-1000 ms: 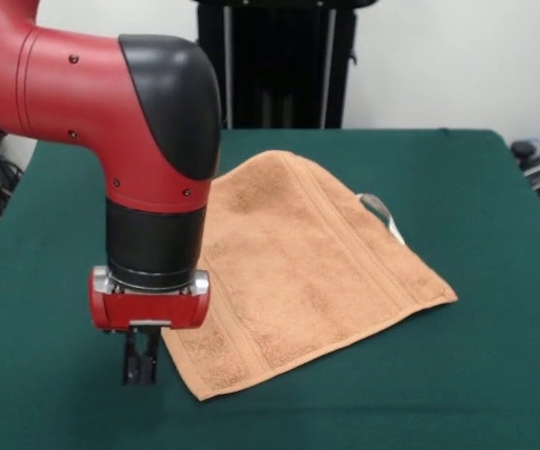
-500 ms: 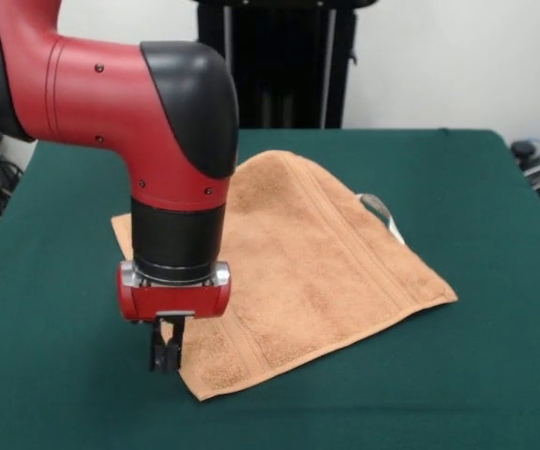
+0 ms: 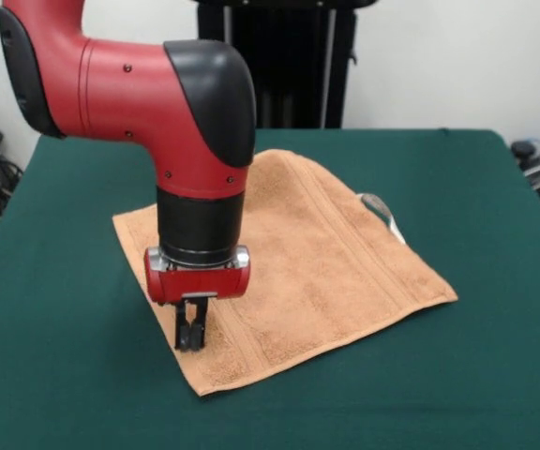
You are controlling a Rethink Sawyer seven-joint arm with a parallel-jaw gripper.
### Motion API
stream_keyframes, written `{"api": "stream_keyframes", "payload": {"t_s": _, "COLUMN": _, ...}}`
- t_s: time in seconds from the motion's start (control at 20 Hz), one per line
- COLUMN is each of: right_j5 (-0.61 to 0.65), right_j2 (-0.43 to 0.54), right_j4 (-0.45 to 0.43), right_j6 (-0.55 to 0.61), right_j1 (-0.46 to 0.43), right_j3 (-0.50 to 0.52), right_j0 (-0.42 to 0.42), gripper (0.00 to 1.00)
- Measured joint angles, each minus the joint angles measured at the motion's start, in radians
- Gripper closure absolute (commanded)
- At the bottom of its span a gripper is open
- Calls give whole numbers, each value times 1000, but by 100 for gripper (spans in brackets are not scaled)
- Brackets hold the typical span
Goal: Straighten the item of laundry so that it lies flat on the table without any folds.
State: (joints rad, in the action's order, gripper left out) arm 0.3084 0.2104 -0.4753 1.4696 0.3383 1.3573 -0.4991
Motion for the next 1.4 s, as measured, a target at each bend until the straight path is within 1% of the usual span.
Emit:
{"api": "stream_keyframes", "payload": {"t_s": 0.5, "right_j5": -64, "right_j2": -54, "right_j4": 1, "right_j6": 0, "right_j1": 21, "right_j3": 71, "right_j0": 11, "gripper": 100}}
{"api": "stream_keyframes", "payload": {"t_s": 0.95, "right_j5": -123, "right_j2": -76, "right_j4": 13, "right_j6": 0, "right_j1": 11, "right_j3": 76, "right_j0": 21, "gripper": 100}}
{"api": "stream_keyframes", "payload": {"t_s": 1.4, "right_j5": -129, "right_j2": -78, "right_j4": 27, "right_j6": 0, "right_j1": 7, "right_j3": 75, "right_j0": 20, "gripper": 100}}
